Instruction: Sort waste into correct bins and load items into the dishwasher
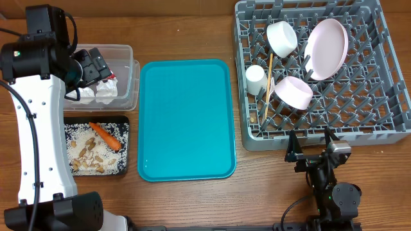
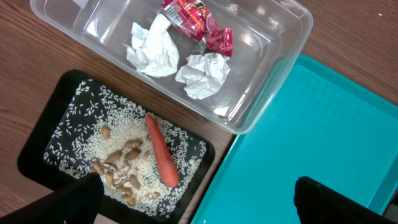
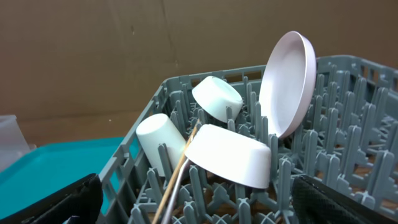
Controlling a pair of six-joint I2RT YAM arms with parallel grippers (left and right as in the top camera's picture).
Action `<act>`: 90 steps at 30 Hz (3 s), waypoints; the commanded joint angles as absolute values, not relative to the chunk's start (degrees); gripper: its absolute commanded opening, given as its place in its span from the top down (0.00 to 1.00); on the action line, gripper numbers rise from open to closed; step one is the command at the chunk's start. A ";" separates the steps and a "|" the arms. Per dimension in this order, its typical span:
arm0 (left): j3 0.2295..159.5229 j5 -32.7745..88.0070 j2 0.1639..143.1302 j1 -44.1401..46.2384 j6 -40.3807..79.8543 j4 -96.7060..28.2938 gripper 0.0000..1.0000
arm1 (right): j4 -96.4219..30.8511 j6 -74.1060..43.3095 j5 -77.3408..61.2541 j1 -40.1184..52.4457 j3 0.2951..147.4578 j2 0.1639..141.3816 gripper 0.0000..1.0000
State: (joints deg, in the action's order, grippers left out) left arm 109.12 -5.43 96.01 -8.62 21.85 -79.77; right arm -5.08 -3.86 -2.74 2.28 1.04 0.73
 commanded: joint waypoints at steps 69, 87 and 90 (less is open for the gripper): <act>107.72 -6.00 71.72 -5.26 20.75 -79.33 0.00 | -4.64 0.89 -2.68 2.07 0.45 0.16 0.00; 82.72 -5.93 45.36 -0.97 26.15 -64.23 0.00 | -4.64 0.89 -2.68 2.07 0.45 0.16 0.00; 70.74 -5.93 39.88 -0.97 28.84 -54.15 0.00 | -4.64 0.89 -2.68 2.07 0.45 0.16 0.00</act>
